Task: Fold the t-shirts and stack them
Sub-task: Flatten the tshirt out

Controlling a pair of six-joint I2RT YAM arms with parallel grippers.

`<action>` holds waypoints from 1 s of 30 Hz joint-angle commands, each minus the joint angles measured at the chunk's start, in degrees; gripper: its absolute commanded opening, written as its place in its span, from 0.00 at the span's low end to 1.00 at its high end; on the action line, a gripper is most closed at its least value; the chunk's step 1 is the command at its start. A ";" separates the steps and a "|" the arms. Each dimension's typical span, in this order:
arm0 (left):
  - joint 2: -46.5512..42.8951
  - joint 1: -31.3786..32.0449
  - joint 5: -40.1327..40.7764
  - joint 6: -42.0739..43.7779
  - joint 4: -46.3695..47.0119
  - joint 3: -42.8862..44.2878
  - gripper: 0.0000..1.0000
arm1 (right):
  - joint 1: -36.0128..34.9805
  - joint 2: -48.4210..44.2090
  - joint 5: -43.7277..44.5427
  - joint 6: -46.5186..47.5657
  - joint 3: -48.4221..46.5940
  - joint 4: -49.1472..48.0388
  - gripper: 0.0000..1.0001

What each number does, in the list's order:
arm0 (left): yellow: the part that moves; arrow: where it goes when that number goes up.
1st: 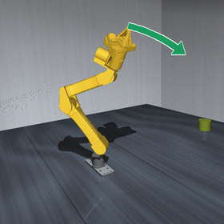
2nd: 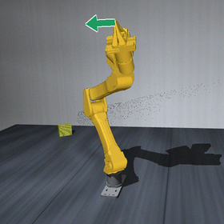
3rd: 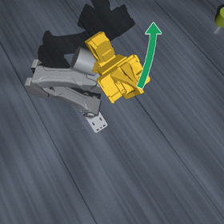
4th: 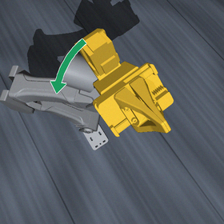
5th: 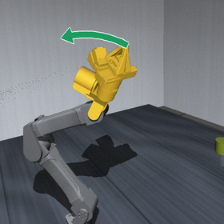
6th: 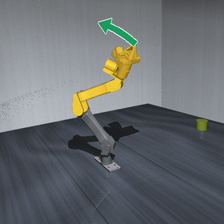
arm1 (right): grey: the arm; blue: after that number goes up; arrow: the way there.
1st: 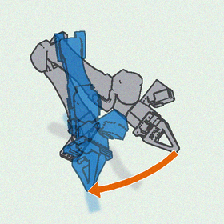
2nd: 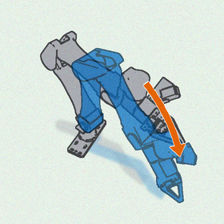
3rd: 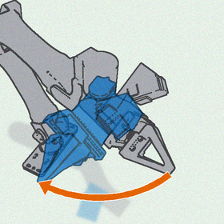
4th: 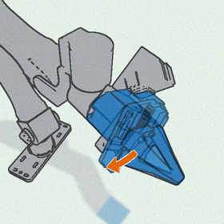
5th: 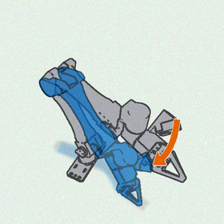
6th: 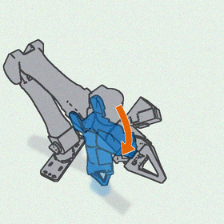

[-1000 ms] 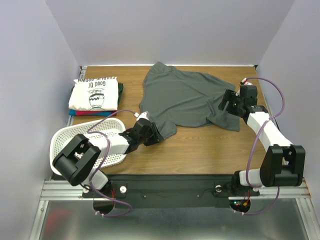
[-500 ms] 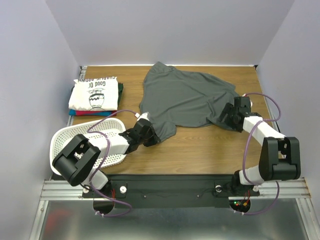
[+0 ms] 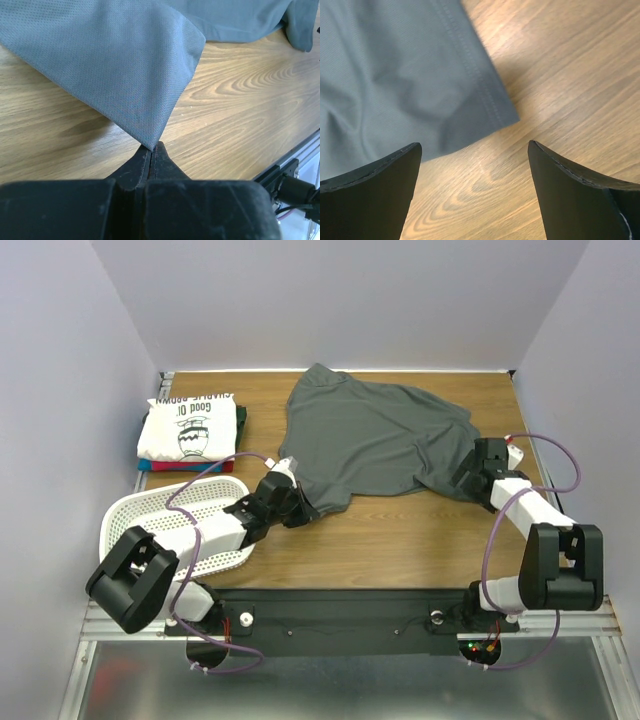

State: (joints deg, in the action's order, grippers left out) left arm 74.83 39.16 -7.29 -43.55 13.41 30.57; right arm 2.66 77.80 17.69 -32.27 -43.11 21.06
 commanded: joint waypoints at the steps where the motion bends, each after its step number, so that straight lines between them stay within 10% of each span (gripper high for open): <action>1: -1.70 -0.31 -1.85 1.98 -0.05 0.37 0.00 | 1.21 1.65 3.05 -1.83 -0.22 0.30 0.92; 13: -2.41 -1.89 -2.99 2.42 -0.14 -0.42 0.00 | 4.02 7.89 2.96 -1.30 -2.41 -1.02 0.80; 30: -3.28 -3.12 -3.52 2.33 -1.28 -0.86 0.00 | 4.90 13.52 3.31 0.45 -2.68 -3.66 0.30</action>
State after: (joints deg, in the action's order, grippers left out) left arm 73.71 36.45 -10.13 -42.22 12.12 30.44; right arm 7.16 89.25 19.75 -32.56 -46.50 18.35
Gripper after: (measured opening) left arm 0.026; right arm 0.330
